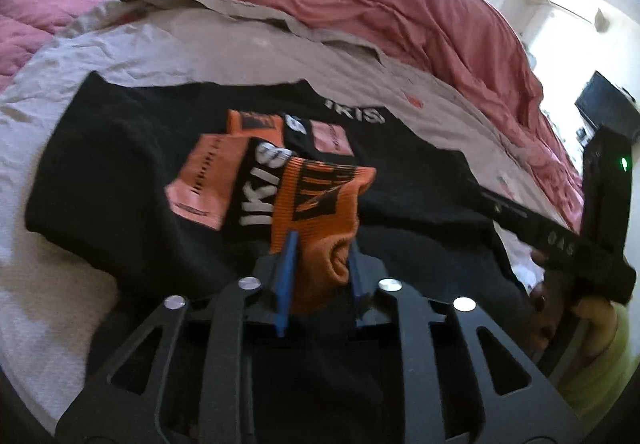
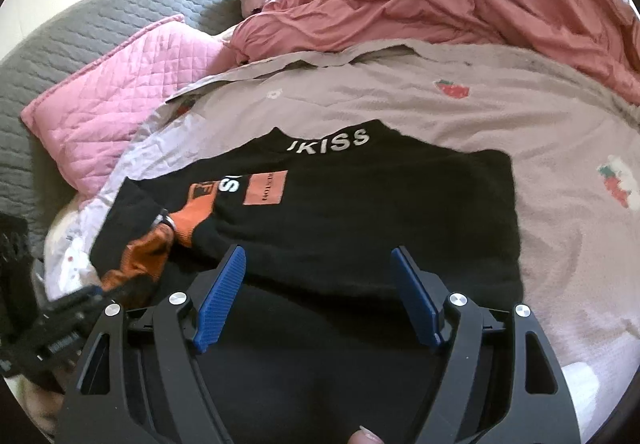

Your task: Fold small clothes

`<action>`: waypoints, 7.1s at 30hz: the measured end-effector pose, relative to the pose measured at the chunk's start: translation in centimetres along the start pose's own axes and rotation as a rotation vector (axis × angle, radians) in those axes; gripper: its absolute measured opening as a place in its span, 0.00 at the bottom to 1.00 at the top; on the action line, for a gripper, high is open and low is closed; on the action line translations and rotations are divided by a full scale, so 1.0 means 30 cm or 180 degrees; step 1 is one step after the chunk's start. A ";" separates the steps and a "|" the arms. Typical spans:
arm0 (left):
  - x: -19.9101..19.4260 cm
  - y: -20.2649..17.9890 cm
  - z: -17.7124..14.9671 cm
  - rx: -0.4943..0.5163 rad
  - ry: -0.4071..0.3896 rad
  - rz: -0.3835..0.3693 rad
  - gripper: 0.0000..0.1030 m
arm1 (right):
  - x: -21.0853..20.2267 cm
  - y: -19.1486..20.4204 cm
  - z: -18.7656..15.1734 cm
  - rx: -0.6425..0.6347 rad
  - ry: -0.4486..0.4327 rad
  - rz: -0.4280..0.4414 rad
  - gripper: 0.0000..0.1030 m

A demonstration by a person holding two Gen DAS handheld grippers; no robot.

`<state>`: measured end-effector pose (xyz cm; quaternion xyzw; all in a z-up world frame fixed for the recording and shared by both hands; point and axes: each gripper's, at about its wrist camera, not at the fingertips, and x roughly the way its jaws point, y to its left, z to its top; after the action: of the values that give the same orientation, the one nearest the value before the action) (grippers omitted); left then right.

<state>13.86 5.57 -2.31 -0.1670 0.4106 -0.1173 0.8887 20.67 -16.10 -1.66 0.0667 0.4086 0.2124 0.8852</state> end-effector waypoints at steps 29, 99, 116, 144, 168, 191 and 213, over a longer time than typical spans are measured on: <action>-0.232 0.253 0.097 -0.0498 -0.0519 0.0917 0.86 | 0.178 0.392 -0.022 -0.0450 0.0410 0.0981 0.05; 0.216 0.098 0.156 0.0154 0.0068 0.0992 0.89 | 0.162 -0.108 0.039 -0.0275 0.0299 -0.0499 0.39; 0.100 0.139 0.113 -0.0073 -0.0116 0.1031 0.91 | 0.080 -0.100 0.028 -0.0182 0.0129 -0.0457 0.71; -0.030 0.057 0.031 0.0205 -0.0345 0.1301 0.91 | -0.072 -0.056 0.014 -0.0175 -0.0109 -0.0408 0.91; -0.171 0.049 -0.021 0.0159 -0.0289 0.1438 0.91 | -0.177 0.025 -0.090 -0.0403 -0.0004 -0.0249 0.91; -0.441 0.175 -0.098 -0.0233 -0.0466 0.1608 0.91 | -0.354 -0.042 -0.241 -0.0451 0.0140 -0.0308 0.91; -0.408 0.192 -0.301 -0.0511 -0.0069 0.1133 0.91 | -0.490 -0.182 -0.553 -0.0273 0.0711 -0.0348 0.86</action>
<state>-0.46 13.26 -1.60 -0.1634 0.4321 0.0766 0.8836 1.50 -28.27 -3.92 -0.0177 0.4982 0.1873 0.8464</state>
